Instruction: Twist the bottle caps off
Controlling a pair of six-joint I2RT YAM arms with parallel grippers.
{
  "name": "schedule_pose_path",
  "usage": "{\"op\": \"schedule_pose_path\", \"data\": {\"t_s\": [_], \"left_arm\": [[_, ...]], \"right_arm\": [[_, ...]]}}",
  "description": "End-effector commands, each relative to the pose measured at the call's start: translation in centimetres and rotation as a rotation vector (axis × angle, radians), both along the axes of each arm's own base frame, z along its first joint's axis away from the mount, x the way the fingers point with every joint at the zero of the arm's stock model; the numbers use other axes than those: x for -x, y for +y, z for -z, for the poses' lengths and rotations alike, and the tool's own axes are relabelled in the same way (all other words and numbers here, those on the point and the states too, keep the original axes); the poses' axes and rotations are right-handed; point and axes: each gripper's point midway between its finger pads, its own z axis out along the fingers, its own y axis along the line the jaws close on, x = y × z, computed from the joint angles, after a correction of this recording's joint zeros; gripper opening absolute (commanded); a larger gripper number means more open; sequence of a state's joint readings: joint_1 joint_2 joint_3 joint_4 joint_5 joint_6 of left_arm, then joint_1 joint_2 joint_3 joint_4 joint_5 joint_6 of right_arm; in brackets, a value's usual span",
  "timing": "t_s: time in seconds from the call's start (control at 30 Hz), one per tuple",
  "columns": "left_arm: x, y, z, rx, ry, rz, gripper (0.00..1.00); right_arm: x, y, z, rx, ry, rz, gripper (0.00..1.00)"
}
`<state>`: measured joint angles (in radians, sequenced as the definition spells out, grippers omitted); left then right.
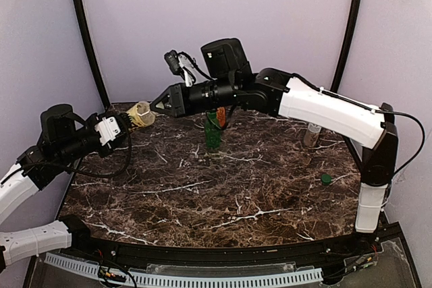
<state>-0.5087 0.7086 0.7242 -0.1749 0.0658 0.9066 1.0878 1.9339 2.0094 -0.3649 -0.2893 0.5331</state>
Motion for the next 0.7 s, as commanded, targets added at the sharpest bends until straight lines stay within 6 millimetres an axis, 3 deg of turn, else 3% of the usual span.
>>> {"op": "schedule_pose_path", "data": {"t_s": [0.0,0.13,0.27,0.43,0.67], "left_arm": [[4.1,-2.4,2.6,0.023,0.203,0.210,0.11],[9.7,-4.4,4.2,0.049,0.403,0.472,0.11],[12.7,-4.7,4.8,0.071,0.524,0.580,0.11],[13.4,-4.6,5.1,0.062,0.550,0.600,0.11],[13.8,-4.4,5.8,0.033,0.570,0.614,0.11]], "right_arm": [[4.8,0.7,-1.7,0.001,-0.427,-0.206,0.00],[8.1,0.4,0.5,0.103,-0.757,-0.327,0.00],[9.9,-0.4,2.1,0.158,-0.951,-0.429,0.00],[12.4,-1.2,3.9,0.212,-1.195,-0.556,0.00],[12.5,-1.5,6.1,0.403,-1.542,-0.632,0.00]]}}
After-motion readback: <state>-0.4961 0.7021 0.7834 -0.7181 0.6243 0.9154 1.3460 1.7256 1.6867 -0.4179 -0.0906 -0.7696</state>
